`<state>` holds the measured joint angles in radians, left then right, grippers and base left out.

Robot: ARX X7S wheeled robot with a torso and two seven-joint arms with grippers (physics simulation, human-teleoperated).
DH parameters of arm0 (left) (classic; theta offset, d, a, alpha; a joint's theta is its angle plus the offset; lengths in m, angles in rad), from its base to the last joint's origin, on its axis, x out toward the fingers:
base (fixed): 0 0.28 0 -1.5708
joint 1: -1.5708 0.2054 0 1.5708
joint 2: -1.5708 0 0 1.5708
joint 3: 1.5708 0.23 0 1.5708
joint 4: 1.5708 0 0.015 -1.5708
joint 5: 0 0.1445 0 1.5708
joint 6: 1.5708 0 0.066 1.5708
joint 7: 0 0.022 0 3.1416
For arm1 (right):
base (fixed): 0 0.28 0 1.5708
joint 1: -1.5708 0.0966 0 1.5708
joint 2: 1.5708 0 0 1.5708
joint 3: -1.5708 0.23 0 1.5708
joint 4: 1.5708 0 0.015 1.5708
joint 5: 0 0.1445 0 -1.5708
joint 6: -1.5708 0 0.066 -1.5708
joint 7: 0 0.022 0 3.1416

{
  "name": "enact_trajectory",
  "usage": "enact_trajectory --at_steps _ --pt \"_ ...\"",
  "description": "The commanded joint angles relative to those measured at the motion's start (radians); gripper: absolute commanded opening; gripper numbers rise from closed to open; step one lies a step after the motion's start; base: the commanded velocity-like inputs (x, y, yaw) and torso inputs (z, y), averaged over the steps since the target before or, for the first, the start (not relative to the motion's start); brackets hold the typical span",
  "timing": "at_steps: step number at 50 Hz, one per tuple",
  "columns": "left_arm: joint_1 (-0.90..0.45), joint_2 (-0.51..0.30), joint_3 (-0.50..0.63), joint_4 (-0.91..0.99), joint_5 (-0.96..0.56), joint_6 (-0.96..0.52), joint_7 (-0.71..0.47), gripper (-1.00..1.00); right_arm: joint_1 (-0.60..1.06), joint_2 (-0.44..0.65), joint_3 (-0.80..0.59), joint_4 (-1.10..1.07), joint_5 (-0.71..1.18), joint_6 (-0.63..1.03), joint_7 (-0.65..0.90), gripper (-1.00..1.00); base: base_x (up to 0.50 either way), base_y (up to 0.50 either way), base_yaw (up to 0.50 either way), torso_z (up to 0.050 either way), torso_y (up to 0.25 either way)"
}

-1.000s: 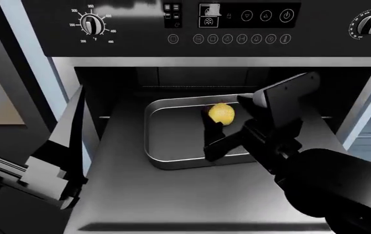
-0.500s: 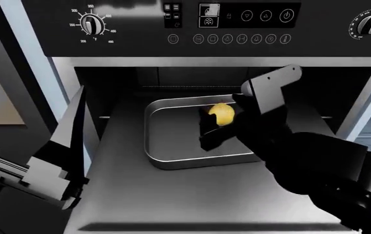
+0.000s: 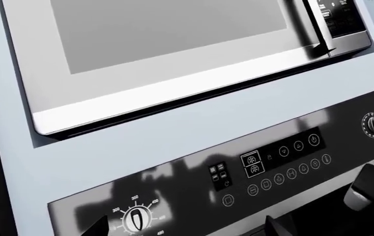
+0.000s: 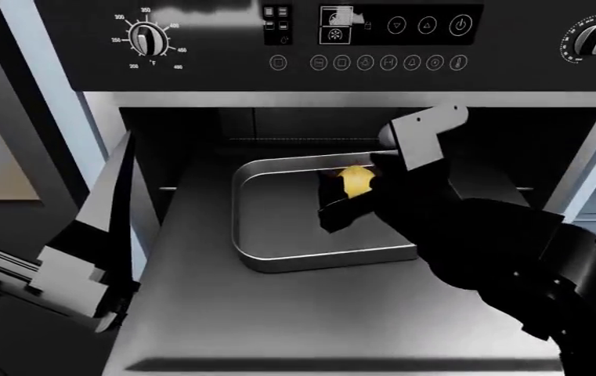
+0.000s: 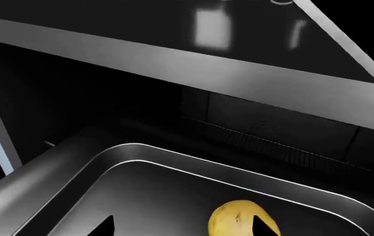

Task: Pick the potato from the top rack in the oven and place it on the plate on the counter.

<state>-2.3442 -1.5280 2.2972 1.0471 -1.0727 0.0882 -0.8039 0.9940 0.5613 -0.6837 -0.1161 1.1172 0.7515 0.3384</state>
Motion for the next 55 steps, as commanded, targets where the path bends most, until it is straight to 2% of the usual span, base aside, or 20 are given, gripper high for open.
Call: enact_trajectory --at_steps 1,12,55 --pt "0.001 -0.013 -0.049 0.000 -0.028 -0.021 0.015 1.00 0.018 -0.019 -0.003 0.054 -0.013 -0.005 -0.008 1.00 0.00 0.00 0.00 0.000 0.000" --pt "0.000 -0.018 -0.079 0.000 -0.049 -0.031 0.026 1.00 0.039 -0.039 -0.018 0.131 -0.034 0.000 -0.021 1.00 0.00 0.00 0.00 0.000 0.000" --pt "0.006 -0.022 -0.078 0.000 -0.039 -0.025 0.026 1.00 0.070 -0.107 -0.060 0.328 -0.104 -0.032 -0.071 1.00 0.00 0.00 0.00 0.000 0.000"
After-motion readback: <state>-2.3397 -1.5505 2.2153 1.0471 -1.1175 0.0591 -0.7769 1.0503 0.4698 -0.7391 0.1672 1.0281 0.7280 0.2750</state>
